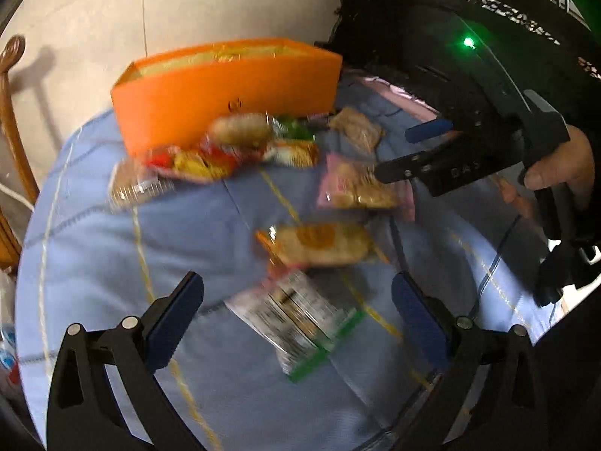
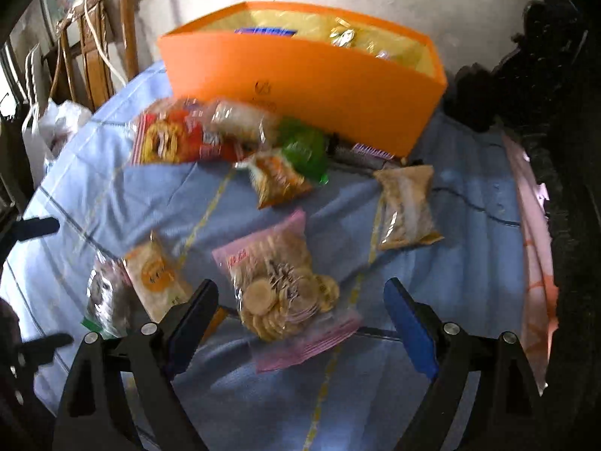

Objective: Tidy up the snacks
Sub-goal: 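Grasp the white cake pack with left tool while right tool grasps pink rice cracker bag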

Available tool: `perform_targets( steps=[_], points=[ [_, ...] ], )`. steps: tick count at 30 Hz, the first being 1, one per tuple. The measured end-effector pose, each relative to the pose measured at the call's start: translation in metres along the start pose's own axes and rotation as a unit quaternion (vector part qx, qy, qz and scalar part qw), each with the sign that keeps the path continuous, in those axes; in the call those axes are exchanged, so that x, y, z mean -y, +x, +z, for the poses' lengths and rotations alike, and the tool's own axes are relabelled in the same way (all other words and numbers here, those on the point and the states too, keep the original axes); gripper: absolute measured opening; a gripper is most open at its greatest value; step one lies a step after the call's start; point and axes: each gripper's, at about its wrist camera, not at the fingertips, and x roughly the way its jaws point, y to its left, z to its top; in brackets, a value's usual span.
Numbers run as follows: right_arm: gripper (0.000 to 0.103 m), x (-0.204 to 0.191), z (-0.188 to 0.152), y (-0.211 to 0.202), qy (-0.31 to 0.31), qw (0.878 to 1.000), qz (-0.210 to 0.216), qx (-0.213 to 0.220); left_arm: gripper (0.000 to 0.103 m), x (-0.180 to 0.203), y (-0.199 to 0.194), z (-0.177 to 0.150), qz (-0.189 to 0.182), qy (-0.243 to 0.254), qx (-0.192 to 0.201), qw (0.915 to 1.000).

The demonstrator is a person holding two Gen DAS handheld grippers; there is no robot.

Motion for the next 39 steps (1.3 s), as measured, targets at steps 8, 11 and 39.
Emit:
perform_targets(
  steps=[8,11,39],
  points=[
    [0.090,-0.009,-0.004,0.021,-0.025,0.999,-0.020,0.010,0.094,-0.004,0.044,-0.019,0.049,-0.085,-0.041,0.9943],
    [0.090,-0.016,-0.004,0.034,-0.054,0.998,-0.020,0.005,0.077,-0.001,0.046,-0.026,0.070,-0.083,-0.035,0.9935],
    [0.043,-0.007,-0.020,0.107,-0.015,0.999,0.037,-0.018,0.043,-0.019,0.015,-0.033,0.064,-0.111,-0.011,0.9916]
  ],
)
